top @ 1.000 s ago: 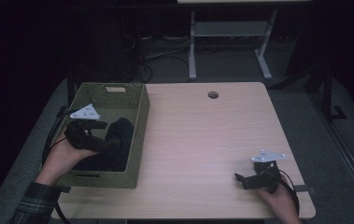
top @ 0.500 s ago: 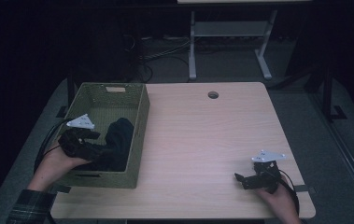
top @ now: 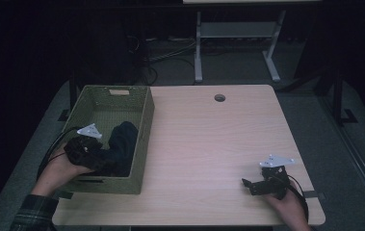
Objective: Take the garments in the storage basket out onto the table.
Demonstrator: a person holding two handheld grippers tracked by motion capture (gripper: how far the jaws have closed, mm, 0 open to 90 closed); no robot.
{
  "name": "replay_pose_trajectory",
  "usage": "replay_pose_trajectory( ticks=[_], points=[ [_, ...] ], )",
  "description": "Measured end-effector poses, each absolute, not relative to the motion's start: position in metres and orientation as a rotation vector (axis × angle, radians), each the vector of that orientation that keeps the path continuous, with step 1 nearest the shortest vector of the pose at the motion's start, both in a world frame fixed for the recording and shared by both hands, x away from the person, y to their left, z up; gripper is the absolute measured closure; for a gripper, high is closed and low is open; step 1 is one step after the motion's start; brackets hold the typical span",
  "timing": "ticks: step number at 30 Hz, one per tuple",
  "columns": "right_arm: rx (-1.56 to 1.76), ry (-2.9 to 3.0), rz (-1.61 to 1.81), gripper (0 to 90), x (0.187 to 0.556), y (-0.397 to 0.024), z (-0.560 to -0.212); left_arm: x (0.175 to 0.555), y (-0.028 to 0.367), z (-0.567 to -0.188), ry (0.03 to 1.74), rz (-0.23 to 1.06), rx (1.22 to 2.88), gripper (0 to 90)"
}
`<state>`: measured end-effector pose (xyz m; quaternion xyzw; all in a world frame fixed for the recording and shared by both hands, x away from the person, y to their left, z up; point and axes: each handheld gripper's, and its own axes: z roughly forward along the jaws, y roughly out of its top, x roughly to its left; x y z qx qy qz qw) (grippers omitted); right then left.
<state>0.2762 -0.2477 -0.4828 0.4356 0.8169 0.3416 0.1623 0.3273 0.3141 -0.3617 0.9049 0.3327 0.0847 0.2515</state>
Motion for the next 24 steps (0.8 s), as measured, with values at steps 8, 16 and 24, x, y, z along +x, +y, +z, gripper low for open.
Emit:
replay_pose_trajectory(
  ticks=[8, 16, 24],
  points=[
    [1.243, 2.331, 0.975, 1.2, 0.276, -0.248, -0.483, 0.333, 0.309, -0.376, 0.899, 0.21, 2.558, 15.1],
    [1.243, 2.331, 0.974, 1.2, 0.276, -0.248, -0.483, 0.335, 0.307, -0.379, 0.904, 0.191, 2.591, 27.6],
    [1.243, 2.331, 0.975, 1.2, 0.276, -0.248, -0.483, 0.337, 0.304, -0.381, 0.907, 0.185, 2.633, 45.2]
  ],
)
